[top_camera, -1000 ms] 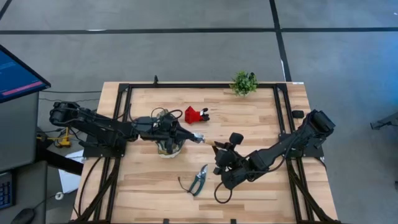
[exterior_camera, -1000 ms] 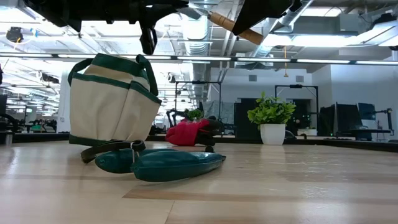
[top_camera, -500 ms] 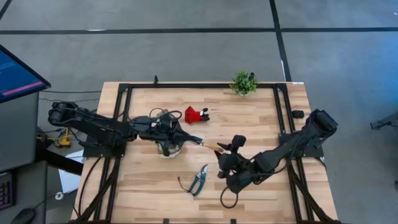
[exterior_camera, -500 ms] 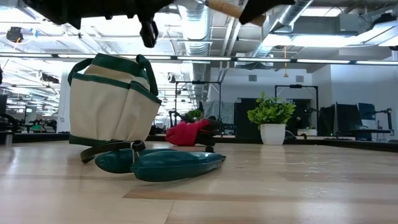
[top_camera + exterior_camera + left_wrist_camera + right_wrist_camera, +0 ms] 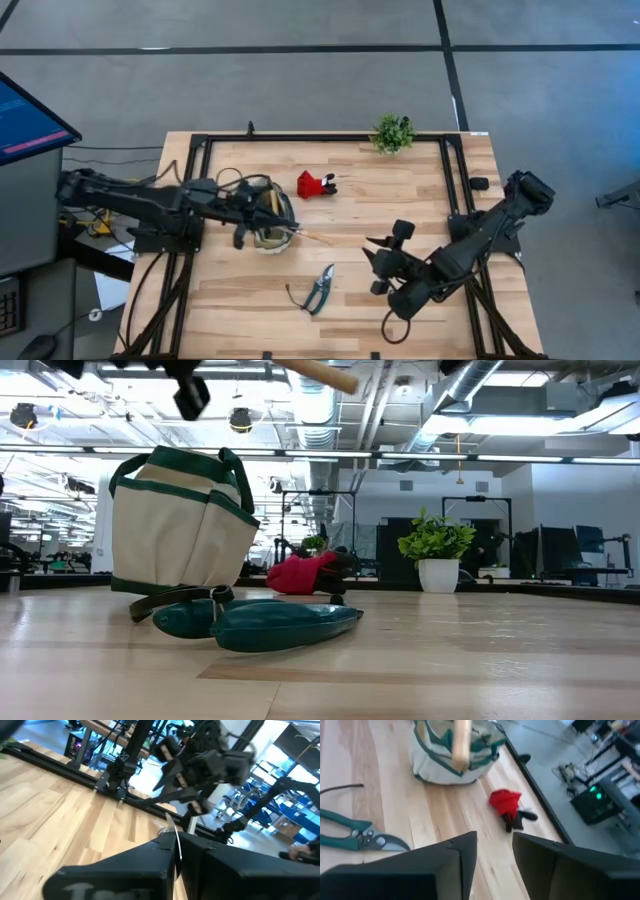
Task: Pick & Place Garden tools in Gardening bag
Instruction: Put the brown trowel into the green gardening bag
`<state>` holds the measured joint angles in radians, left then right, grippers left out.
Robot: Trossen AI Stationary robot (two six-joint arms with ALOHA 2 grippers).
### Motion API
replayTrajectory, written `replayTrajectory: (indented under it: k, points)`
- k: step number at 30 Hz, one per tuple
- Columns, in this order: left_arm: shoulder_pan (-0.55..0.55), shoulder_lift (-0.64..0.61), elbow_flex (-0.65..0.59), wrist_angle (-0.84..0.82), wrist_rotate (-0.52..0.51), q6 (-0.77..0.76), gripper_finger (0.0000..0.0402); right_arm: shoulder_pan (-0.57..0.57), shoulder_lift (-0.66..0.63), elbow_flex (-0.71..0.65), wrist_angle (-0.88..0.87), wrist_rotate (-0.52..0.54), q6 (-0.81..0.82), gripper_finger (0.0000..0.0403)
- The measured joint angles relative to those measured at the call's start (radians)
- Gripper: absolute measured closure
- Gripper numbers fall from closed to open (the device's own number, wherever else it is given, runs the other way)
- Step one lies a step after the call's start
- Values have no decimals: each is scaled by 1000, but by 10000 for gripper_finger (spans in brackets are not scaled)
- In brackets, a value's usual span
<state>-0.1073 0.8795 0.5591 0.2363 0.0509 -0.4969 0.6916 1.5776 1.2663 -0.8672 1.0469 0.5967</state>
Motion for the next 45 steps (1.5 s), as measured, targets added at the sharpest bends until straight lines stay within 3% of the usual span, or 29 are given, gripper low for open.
replayTrajectory:
  k: [9,14,17,21,30,39,45]
  points:
    - [0,-242,17,-322,-35,-1,399,-9,0,-84,-67,-30,235,334]
    - [0,-310,116,-718,-189,-4,399,-31,0,-161,-52,-32,358,349]
    - [0,-318,198,-825,-244,8,399,-46,0,-204,-18,-32,396,353]
    - [0,-313,337,-888,-246,60,399,-71,0,-245,54,-41,399,356]
    - [0,-217,621,-1377,-334,-14,399,-117,0,-290,122,-67,399,356]
    - [0,-111,684,-1559,-325,-43,399,-149,0,-290,133,-76,398,356]
    - [0,-61,684,-1566,-315,-43,399,-152,0,-290,174,-79,350,356]
